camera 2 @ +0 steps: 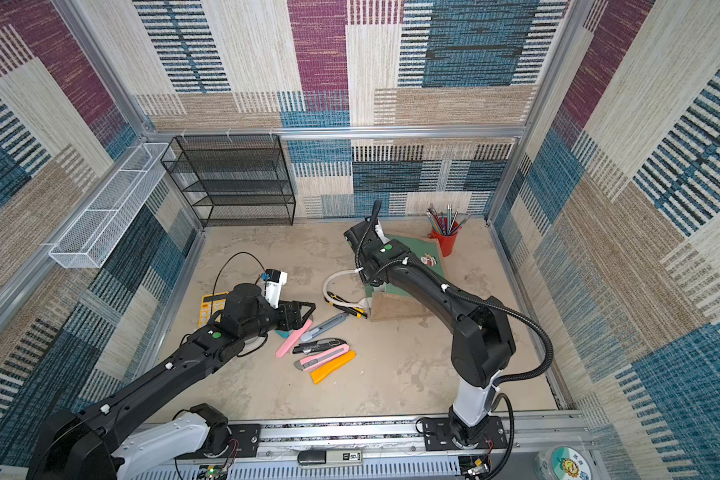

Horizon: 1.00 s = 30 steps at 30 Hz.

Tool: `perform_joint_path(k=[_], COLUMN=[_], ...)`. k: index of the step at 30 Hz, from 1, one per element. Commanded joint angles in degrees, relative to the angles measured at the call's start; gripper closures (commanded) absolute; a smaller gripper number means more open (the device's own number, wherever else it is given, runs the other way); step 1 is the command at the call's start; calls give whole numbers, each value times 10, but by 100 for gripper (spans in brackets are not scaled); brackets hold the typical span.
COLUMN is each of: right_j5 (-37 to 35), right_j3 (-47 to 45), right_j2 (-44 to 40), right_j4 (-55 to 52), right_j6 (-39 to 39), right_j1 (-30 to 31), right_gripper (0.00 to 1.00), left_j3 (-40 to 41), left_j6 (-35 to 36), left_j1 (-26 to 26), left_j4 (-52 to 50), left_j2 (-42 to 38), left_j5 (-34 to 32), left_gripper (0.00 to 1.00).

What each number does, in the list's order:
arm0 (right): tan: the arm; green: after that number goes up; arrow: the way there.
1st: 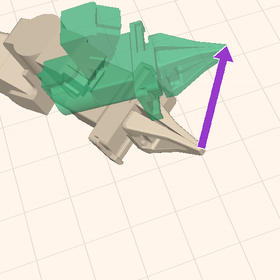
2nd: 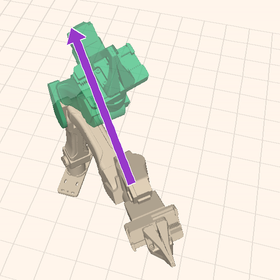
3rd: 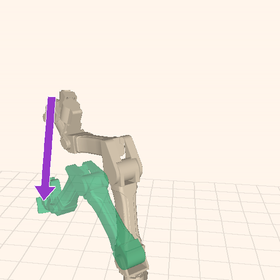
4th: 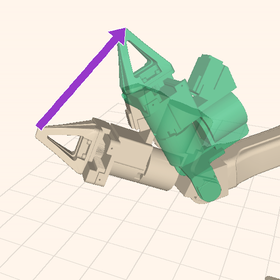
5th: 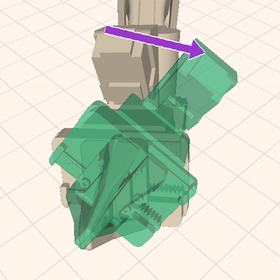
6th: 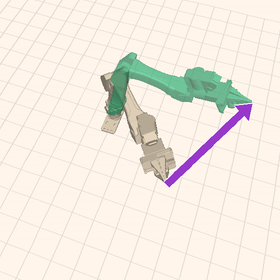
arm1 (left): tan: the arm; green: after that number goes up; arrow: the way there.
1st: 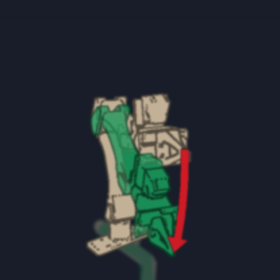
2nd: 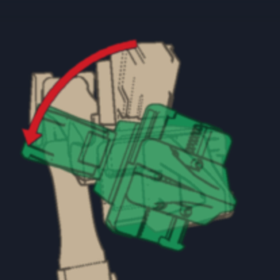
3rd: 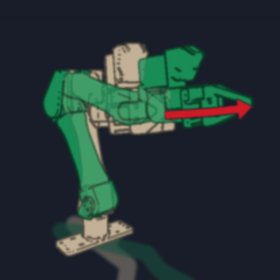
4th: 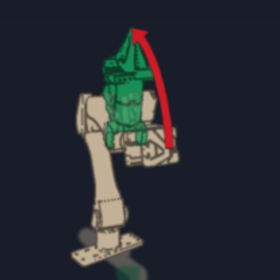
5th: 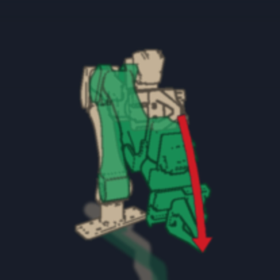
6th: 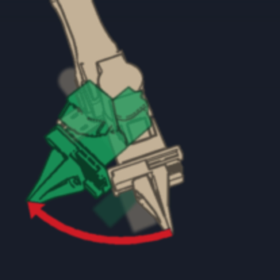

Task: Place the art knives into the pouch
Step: Adjust the pouch at the center of the board.

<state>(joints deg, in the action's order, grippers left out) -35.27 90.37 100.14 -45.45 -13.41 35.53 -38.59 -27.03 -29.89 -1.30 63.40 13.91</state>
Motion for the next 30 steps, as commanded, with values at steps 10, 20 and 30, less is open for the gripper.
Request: perform_joint_path(k=[10,20,30], right_j5=[80,157,207], right_j3=[-32,-76,-94], right_j2=[-91,-146,-165], right_j4=[83,113,136], right_j6=[12,9,0], right_j1=[-26,-49,-59], right_gripper=[100,100,100], left_j3=[-122,-182,-233], left_j6=[-8,-43,-75], left_j1=[-27,-44,-60], left_j4=[61,84,108], left_j2=[159,270,353], left_j5=[28,51,62], left_gripper=[21,24,34])
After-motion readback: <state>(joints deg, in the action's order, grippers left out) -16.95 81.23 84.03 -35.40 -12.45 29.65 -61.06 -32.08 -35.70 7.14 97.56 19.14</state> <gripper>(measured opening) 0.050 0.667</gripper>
